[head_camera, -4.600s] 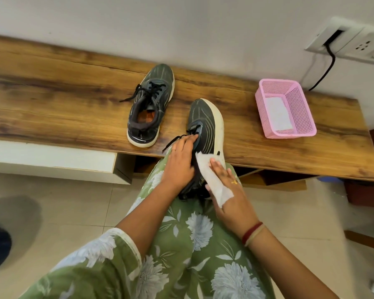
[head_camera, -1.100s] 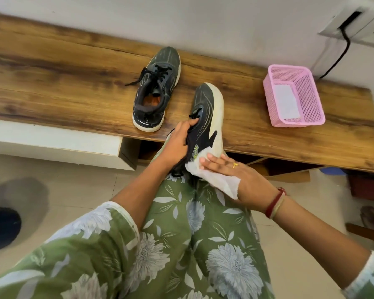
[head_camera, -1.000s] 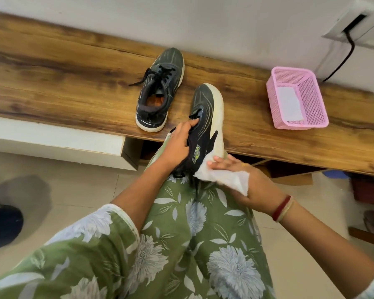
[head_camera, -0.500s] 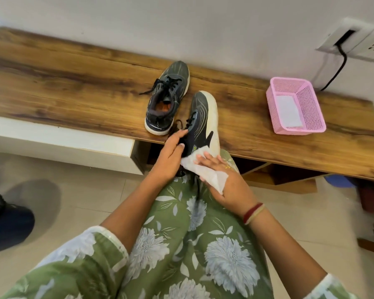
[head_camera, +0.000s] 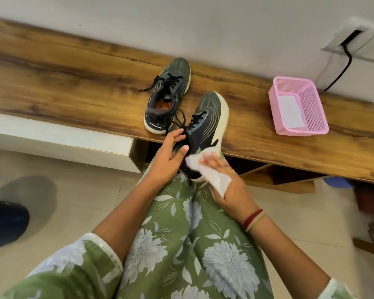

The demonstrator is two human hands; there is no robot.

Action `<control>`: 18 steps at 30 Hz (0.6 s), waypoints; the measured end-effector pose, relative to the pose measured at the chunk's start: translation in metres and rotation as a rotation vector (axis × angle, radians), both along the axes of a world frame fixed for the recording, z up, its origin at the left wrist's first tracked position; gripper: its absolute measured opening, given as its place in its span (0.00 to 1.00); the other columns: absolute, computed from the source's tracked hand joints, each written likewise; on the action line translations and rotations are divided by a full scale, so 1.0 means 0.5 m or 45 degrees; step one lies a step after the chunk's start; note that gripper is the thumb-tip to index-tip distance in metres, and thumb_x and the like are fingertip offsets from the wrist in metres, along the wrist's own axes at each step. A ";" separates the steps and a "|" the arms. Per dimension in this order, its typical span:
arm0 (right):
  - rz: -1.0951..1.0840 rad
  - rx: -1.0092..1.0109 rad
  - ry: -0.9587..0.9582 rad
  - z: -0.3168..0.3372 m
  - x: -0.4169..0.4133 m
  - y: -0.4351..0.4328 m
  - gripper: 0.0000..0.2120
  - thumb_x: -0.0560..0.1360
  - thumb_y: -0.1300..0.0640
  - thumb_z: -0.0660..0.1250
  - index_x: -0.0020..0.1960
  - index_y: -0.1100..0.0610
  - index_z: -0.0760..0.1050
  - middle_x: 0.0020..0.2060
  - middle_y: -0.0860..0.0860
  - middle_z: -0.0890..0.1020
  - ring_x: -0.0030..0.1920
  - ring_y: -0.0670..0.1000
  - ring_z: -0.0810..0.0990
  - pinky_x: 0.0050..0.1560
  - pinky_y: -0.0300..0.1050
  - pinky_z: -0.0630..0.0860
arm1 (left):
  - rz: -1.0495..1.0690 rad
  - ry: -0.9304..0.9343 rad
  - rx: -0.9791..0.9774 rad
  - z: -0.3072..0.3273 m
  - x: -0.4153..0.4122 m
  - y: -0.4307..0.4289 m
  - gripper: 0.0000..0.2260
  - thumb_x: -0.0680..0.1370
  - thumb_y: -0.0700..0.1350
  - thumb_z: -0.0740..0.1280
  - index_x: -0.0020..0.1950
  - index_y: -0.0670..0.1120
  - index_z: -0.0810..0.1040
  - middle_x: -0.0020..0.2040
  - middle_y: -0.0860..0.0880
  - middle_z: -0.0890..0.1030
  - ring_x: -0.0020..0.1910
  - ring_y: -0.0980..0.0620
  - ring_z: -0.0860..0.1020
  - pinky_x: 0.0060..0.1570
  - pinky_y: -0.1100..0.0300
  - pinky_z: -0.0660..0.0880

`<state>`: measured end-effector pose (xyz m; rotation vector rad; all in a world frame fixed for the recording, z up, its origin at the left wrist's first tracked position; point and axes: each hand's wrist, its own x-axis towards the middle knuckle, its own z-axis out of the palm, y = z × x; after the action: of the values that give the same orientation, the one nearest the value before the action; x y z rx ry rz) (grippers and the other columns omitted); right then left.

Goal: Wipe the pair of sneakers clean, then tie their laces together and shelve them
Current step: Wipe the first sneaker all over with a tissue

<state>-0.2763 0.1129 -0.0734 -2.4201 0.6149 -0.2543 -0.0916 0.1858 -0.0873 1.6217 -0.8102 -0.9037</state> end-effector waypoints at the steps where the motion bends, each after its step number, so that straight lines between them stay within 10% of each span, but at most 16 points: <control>1: -0.088 -0.026 -0.002 -0.006 0.014 -0.006 0.24 0.78 0.53 0.55 0.73 0.56 0.63 0.73 0.50 0.63 0.75 0.48 0.55 0.74 0.49 0.55 | 0.002 0.016 -0.012 -0.004 0.003 0.001 0.18 0.81 0.41 0.61 0.71 0.47 0.66 0.63 0.50 0.76 0.62 0.58 0.74 0.55 0.70 0.73; 10: 0.309 -0.136 0.183 0.018 0.018 -0.015 0.28 0.76 0.58 0.60 0.75 0.54 0.59 0.75 0.48 0.59 0.75 0.48 0.52 0.74 0.49 0.52 | 0.116 0.292 -0.083 -0.005 0.013 0.003 0.12 0.83 0.47 0.55 0.64 0.49 0.73 0.46 0.45 0.81 0.48 0.53 0.81 0.45 0.62 0.77; 18: 0.427 -0.173 0.240 0.039 0.063 -0.004 0.28 0.74 0.54 0.57 0.74 0.54 0.60 0.74 0.49 0.61 0.75 0.49 0.54 0.74 0.46 0.49 | 0.146 0.311 -0.152 -0.003 0.017 0.004 0.25 0.73 0.65 0.54 0.62 0.51 0.73 0.48 0.44 0.80 0.44 0.47 0.79 0.45 0.56 0.76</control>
<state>-0.2450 0.1108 -0.0541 -2.6493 0.2689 0.0748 -0.0830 0.1877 -0.0891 1.4068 -0.5842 -0.9324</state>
